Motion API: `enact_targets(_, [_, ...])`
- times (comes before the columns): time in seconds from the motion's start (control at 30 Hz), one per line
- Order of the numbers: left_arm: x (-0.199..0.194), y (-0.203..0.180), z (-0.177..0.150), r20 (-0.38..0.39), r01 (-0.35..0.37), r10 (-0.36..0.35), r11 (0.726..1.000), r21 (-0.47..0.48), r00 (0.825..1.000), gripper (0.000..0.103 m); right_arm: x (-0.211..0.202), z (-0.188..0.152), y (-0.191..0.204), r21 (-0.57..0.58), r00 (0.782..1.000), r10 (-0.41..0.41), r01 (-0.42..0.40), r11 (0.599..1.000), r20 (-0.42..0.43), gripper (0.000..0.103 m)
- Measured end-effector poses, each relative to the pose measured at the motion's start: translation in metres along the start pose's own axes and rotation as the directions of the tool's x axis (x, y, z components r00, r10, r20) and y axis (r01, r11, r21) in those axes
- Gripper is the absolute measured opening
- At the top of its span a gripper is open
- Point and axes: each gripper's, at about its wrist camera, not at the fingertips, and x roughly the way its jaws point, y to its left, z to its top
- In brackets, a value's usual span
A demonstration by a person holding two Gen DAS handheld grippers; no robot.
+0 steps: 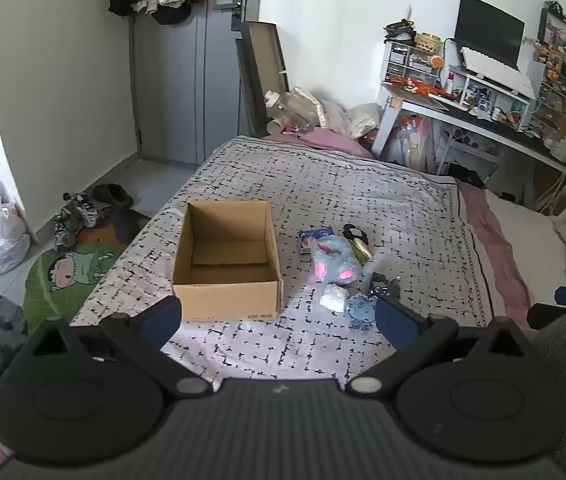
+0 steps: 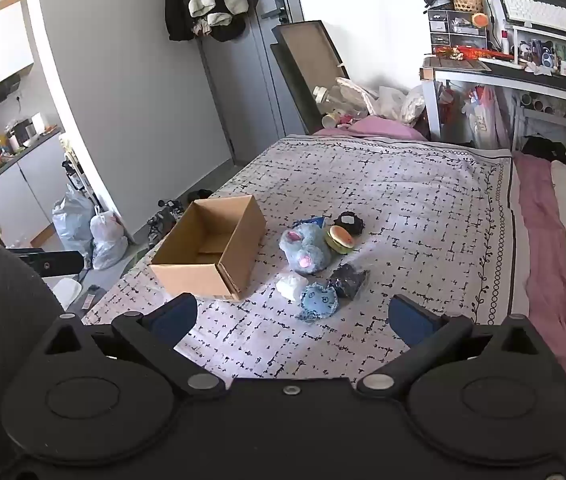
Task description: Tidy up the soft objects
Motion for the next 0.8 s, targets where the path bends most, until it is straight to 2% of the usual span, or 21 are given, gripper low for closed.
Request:
enact_targets(0.2, [-0.004, -0.005, -0.001, 0.025, -0.019, 0.019, 1.0, 0.009, 1.0, 0.102, 0.001, -0.001, 0.0, 0.005, 1.0, -0.003, 0.002, 1.0, 0.002, 0.103])
enact_targets(0.33, [-0.007, -0.006, -0.003, 0.028, -0.024, 0.024, 1.0, 0.001, 0.999, 0.102, -0.001, 0.003, 0.003, -0.018, 0.999, -0.05, 0.05, 0.999, 0.0, 0.103])
enact_targets(0.53, [-0.012, 0.002, -0.001, 0.016, 0.016, -0.015, 0.998, -0.063, 1.0, 0.102, -0.003, 0.001, 0.003, -0.022, 0.998, -0.067, 0.067, 0.998, 0.005, 0.103])
enact_targets(0.8, [-0.015, -0.004, 0.002, 0.034, 0.012, -0.01, 0.999, -0.045, 0.999, 0.102, -0.007, 0.0, 0.004, -0.012, 0.994, -0.105, 0.105, 0.994, 0.015, 0.103])
